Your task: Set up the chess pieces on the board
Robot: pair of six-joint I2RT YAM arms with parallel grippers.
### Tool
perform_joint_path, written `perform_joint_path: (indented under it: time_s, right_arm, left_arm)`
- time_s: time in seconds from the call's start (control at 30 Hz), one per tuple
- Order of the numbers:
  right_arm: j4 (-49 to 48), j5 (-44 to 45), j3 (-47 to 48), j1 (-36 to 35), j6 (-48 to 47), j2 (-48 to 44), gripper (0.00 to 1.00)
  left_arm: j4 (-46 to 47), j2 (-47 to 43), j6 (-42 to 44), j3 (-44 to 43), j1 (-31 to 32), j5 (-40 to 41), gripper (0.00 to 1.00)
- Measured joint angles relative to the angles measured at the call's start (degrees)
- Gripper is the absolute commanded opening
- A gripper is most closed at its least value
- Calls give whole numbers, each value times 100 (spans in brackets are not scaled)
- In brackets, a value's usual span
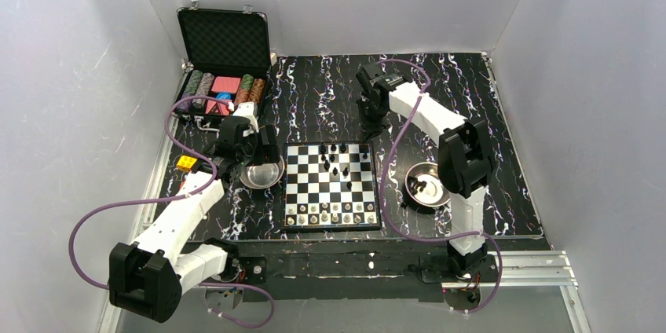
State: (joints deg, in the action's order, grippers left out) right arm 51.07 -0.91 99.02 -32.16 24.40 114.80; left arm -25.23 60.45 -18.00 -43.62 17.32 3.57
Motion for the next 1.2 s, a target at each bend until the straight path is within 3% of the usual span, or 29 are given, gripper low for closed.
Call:
perform_joint_path:
  time_s: [1.2]
  right_arm:
    - [26, -28, 72, 28, -63, 457, 11]
  left_arm:
    - [2, 22, 2, 0, 0, 0, 86]
